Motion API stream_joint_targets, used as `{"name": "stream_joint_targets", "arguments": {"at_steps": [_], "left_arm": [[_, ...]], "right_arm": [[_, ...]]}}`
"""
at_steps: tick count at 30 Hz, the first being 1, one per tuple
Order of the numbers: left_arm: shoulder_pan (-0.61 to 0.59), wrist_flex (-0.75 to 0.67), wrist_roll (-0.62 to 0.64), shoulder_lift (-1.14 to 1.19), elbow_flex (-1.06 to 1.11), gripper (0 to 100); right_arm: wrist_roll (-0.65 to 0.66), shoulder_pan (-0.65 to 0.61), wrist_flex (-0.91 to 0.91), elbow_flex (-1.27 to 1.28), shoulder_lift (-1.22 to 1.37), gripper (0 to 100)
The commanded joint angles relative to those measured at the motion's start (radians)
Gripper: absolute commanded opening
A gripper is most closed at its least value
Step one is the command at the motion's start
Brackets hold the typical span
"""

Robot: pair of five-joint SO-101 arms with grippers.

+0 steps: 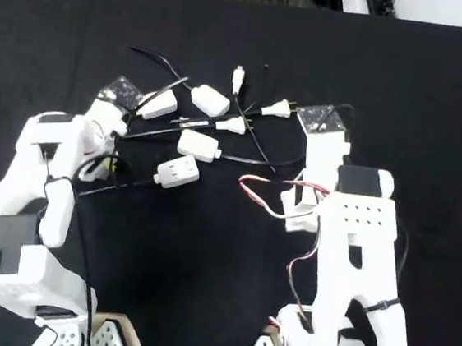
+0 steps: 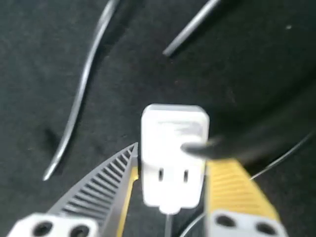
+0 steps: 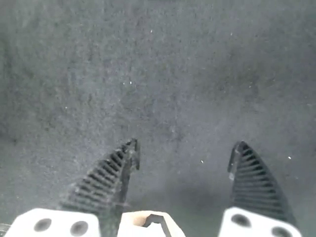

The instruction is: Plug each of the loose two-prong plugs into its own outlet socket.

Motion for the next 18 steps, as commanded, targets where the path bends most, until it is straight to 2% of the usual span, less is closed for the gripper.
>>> {"name": "stream_joint_targets", "arguments": {"at_steps": [1, 9, 14, 18], "left_arm": [[-0.018, 0.112, -0.008, -0.086, -0.114, 23], [0.062, 0.4, -0.003, -0.456, -0.125, 31], [0.197, 0.468, 0.094, -0.66, -0.05, 31], [0.364, 0.525, 0.124, -0.802, 0.054, 31]], "right_arm": [[-0.002, 0.017, -0.017, 0.002, 0.001, 29.3], [-0.008, 0.037, -0.011, 0.005, 0.007, 29.3], [-0.008, 0.052, -0.017, 0.012, 0.007, 29.3], [-0.008, 0.052, -0.017, 0.012, 0.007, 29.3]]}}
